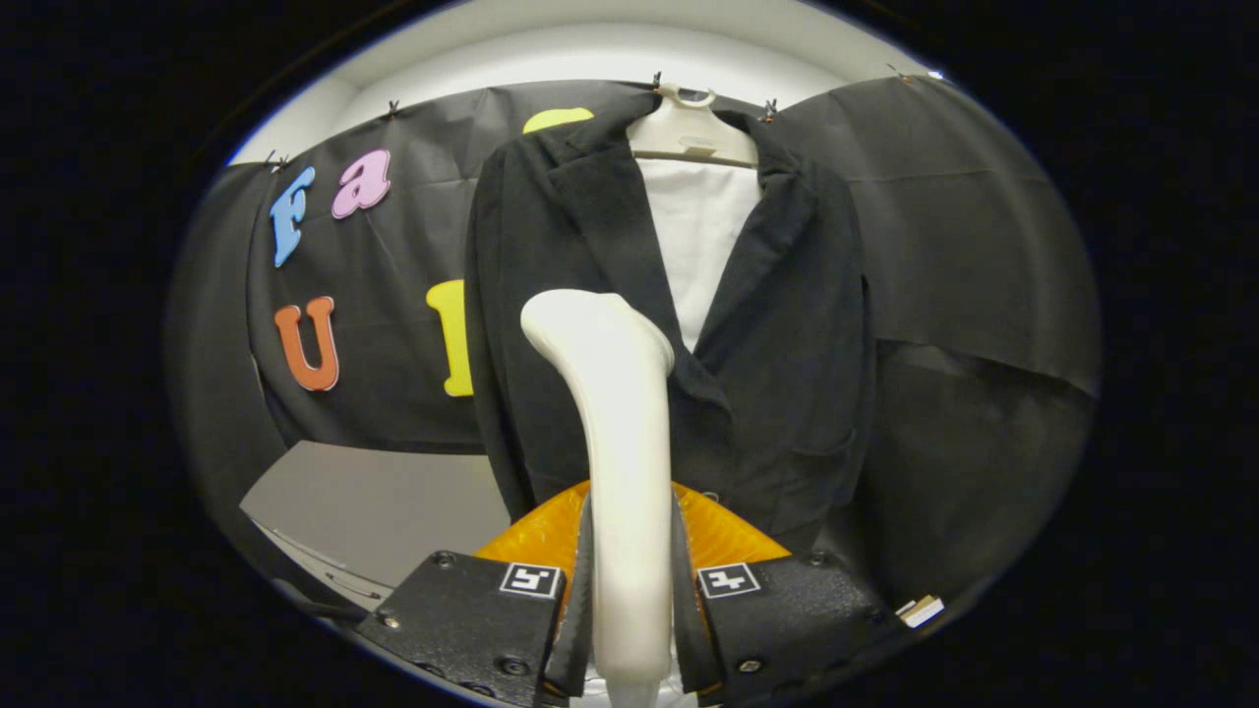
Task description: Iron the clothes twice with a garment steamer, once on the left side and once on the right side.
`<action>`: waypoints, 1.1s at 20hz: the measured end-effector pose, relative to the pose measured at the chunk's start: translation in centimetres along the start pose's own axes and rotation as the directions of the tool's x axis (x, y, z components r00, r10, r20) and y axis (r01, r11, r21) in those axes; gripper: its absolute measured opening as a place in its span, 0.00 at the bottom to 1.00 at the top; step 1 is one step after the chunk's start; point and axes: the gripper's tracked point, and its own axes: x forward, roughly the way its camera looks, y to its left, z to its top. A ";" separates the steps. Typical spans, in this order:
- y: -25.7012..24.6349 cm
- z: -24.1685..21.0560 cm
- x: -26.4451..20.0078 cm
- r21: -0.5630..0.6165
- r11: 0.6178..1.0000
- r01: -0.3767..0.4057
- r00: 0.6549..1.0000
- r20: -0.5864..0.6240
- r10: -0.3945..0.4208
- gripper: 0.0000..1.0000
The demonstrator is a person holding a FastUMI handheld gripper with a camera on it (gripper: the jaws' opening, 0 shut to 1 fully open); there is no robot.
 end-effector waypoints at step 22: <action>1.3 -15.0 3.7 -0.045 0.999 0.006 0.973 -0.228 -0.017 0.38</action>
